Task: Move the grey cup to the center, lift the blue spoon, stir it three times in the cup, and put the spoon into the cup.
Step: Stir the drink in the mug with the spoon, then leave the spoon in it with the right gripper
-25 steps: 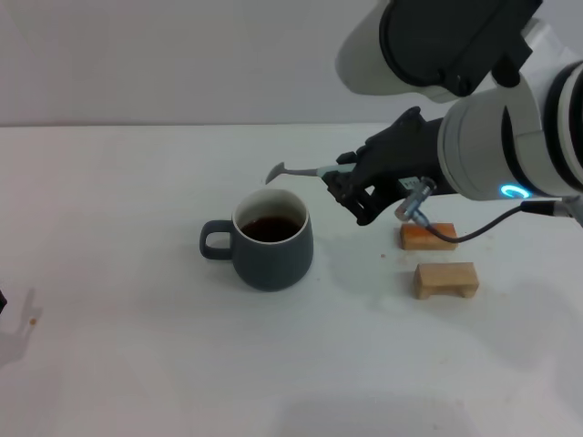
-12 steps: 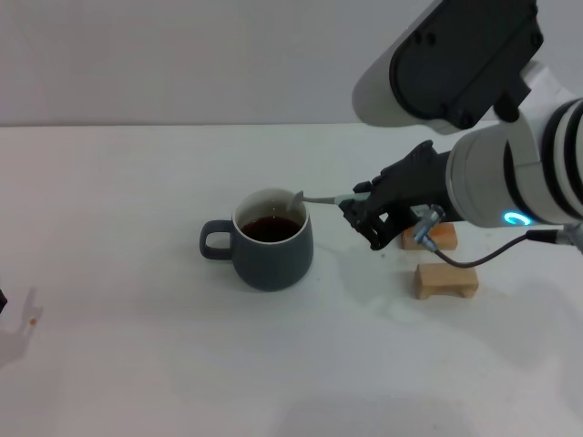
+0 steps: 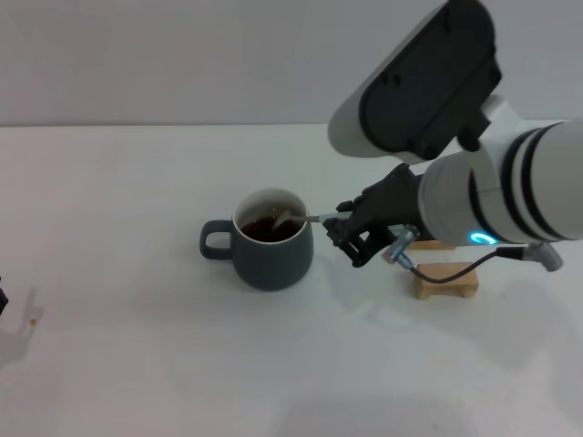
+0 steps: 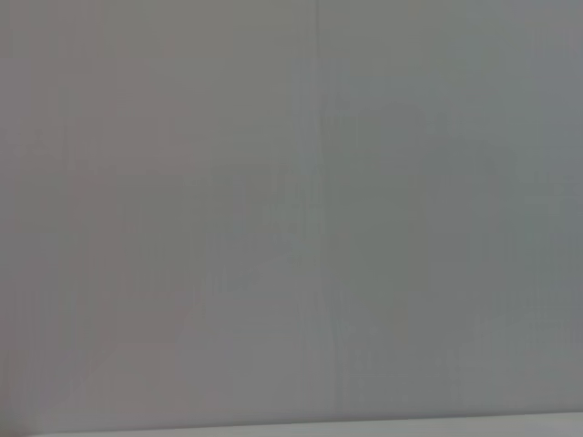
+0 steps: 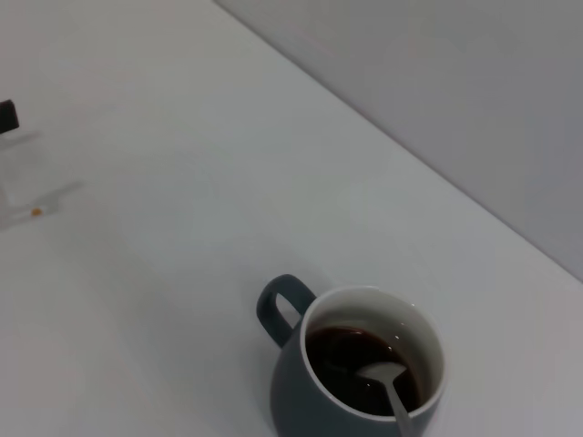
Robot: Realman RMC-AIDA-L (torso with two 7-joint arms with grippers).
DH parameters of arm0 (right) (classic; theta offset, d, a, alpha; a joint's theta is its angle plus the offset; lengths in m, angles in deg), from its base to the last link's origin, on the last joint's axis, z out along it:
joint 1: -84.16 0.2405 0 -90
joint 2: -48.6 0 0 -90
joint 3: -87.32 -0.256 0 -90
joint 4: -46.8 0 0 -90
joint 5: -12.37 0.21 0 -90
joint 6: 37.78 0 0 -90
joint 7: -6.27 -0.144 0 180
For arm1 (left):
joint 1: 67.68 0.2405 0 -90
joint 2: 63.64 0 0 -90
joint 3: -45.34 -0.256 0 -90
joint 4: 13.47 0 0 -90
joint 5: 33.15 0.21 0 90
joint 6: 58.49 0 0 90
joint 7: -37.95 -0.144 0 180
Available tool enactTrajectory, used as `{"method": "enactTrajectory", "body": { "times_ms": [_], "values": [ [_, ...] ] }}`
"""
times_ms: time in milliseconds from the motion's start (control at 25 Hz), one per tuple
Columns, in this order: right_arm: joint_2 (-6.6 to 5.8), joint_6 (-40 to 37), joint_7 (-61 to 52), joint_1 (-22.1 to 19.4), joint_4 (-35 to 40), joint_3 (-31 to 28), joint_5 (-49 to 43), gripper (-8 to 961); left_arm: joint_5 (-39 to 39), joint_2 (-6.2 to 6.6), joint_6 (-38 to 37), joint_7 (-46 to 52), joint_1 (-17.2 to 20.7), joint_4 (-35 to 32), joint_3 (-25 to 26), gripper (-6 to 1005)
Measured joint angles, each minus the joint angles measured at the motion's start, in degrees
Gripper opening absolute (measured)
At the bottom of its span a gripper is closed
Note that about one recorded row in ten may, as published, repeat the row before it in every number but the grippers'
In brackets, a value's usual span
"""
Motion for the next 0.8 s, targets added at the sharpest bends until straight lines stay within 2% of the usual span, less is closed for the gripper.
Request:
{"method": "enactTrajectory", "body": {
  "times_ms": [800],
  "values": [
    [0.09,-6.22,0.09,3.51,9.48,1.90,2.29,163,0.00,0.06,-1.41,0.96,0.01,0.01,0.11,858]
  ]
}}
